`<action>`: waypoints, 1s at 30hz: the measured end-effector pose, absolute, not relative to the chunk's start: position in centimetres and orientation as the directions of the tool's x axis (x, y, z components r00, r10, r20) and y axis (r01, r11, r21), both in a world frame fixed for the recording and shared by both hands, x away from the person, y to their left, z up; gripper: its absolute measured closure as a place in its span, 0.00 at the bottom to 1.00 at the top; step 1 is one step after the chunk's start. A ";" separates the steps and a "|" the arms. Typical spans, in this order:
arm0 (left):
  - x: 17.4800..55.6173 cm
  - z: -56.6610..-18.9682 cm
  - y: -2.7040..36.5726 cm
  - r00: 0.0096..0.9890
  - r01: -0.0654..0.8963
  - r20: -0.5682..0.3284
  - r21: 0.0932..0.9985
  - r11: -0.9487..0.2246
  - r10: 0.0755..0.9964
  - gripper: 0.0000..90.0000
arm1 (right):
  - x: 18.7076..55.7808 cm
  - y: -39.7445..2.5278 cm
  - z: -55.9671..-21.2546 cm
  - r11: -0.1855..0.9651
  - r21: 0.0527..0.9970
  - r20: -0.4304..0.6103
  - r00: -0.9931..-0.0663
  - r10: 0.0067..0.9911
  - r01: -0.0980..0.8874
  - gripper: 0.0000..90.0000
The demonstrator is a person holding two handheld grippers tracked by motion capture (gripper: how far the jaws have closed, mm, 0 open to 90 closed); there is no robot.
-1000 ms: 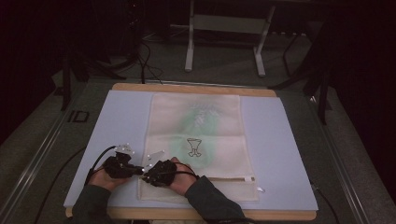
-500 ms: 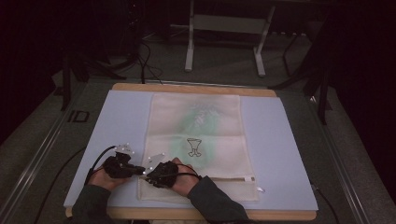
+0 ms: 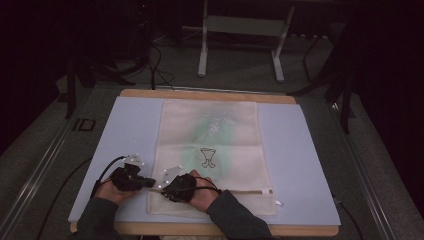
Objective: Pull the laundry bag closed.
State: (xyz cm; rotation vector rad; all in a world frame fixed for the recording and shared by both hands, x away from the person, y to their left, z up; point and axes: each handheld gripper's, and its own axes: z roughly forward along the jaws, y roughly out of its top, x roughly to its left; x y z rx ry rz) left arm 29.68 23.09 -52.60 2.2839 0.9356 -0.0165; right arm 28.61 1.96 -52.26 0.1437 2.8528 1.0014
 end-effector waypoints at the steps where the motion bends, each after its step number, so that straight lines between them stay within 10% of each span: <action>1: 29.7 -52.6 23.1 0.743 0.630 -0.249 0.573 -0.524 0.622 1.00 | 28.6 1.8 -52.2 0.779 0.624 -0.076 -0.989 0.128 0.053 0.91; 30: 29.7 -52.7 23.1 0.740 0.635 -0.259 0.574 -0.517 0.621 1.00 | 28.0 -1.1 -52.0 0.795 0.605 -0.104 -0.984 0.142 0.051 0.91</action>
